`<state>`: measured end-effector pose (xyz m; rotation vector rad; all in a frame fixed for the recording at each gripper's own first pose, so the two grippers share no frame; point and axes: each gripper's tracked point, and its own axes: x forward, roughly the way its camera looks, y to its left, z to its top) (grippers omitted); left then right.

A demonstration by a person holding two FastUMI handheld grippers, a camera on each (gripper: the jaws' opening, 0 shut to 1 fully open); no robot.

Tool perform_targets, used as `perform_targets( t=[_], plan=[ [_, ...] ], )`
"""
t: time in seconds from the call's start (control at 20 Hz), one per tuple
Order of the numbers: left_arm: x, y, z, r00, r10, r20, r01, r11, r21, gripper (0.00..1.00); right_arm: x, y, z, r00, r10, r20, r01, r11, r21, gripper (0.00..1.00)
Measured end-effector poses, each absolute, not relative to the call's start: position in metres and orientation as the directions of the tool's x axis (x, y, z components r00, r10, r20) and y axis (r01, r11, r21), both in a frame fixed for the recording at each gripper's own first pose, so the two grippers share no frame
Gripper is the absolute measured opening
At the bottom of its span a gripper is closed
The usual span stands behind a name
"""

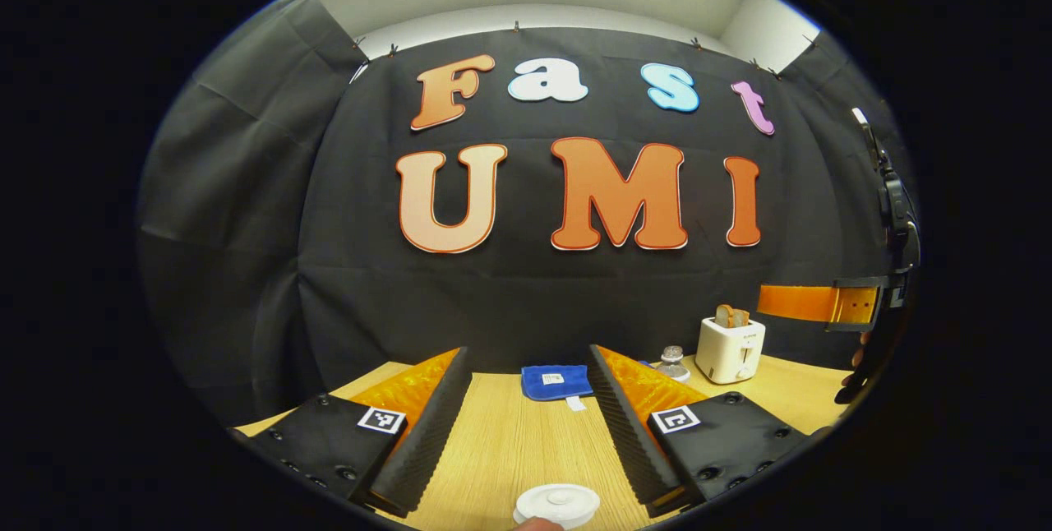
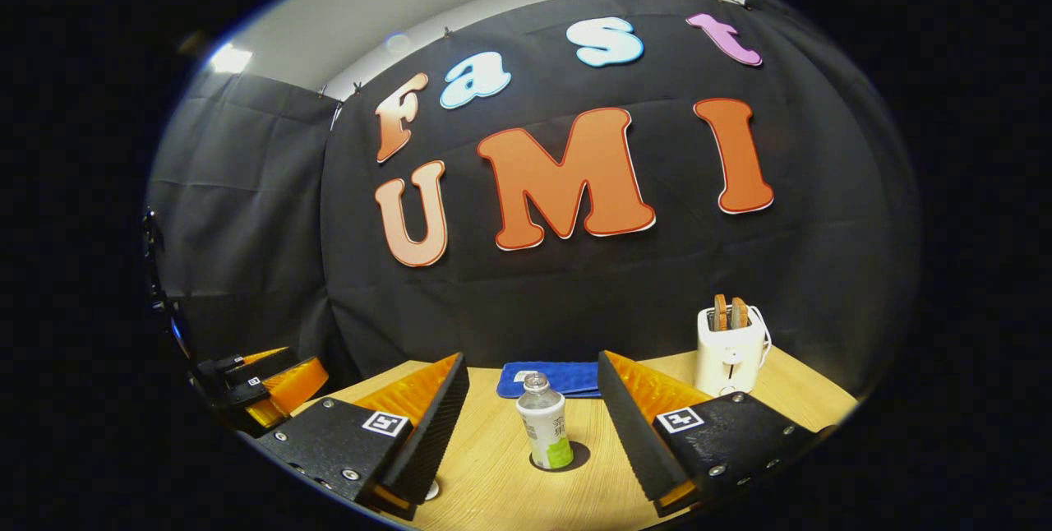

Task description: Open the teacup lid with one hand, grasp the water bottle and pour water into the teacup with the other hand; after pouring, place the water bottle on the coaster and then close the teacup lid.

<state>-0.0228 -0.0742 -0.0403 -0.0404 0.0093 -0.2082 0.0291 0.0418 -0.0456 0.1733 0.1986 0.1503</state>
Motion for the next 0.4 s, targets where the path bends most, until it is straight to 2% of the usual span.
perform_targets(
  t=[0.4],
  plan=[
    [-0.021,-0.081,-0.044,0.980,-0.200,-0.002,0.199,0.979,-0.044,0.92,0.036,0.022,-0.049,0.985,0.049,-0.166,-0.039,0.997,0.065,0.94]
  ],
)
